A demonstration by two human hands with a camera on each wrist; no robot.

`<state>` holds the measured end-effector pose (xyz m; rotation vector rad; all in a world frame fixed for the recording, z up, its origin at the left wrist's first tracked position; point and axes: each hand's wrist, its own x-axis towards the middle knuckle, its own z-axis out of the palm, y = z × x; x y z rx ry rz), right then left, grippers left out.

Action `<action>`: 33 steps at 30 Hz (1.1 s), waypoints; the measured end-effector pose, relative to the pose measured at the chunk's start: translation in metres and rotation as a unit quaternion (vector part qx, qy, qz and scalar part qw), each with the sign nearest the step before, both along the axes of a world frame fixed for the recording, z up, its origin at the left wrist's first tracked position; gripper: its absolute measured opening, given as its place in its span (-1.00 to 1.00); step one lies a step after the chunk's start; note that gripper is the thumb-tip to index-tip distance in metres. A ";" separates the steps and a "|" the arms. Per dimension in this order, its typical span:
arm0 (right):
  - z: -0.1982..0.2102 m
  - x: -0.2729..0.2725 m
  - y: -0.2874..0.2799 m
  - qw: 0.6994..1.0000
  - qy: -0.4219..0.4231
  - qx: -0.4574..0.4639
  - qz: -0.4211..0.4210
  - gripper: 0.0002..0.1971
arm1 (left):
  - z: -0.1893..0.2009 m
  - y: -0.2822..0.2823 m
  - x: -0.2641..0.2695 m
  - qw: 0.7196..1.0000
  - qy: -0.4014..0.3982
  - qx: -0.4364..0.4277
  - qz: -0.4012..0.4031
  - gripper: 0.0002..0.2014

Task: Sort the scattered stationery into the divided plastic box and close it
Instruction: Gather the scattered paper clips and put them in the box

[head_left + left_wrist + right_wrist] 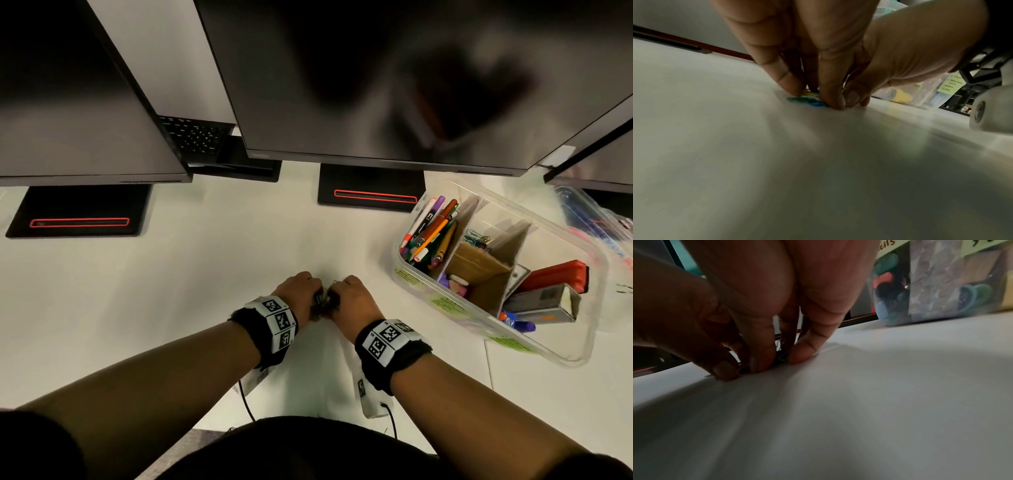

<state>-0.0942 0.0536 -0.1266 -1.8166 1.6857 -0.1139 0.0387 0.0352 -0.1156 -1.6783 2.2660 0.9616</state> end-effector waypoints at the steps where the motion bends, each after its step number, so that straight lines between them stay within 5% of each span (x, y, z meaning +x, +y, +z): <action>1: 0.000 0.000 0.000 1.000 0.000 0.000 -0.002 -0.81 | 0.000 0.000 -0.001 1.000 0.000 0.002 -0.001 -0.67; 12: 0.004 0.002 -0.001 0.998 0.057 0.013 0.024 -0.78 | 0.010 -0.002 -0.009 0.996 -0.052 0.001 -0.078 -0.70; 18: 0.016 -0.006 -0.007 0.998 0.050 0.028 0.010 -0.77 | 0.017 -0.013 -0.003 0.998 -0.042 0.014 -0.048 -0.74; 26: 0.067 -0.017 -0.013 0.990 -0.081 -0.020 -0.114 -0.79 | 0.070 -0.028 -0.003 0.994 0.073 -0.066 0.038 -0.79; 33: 0.132 -0.061 -0.021 0.949 -0.207 -0.094 -0.218 -0.84 | 0.125 -0.047 -0.043 0.974 0.175 -0.112 0.092 -0.87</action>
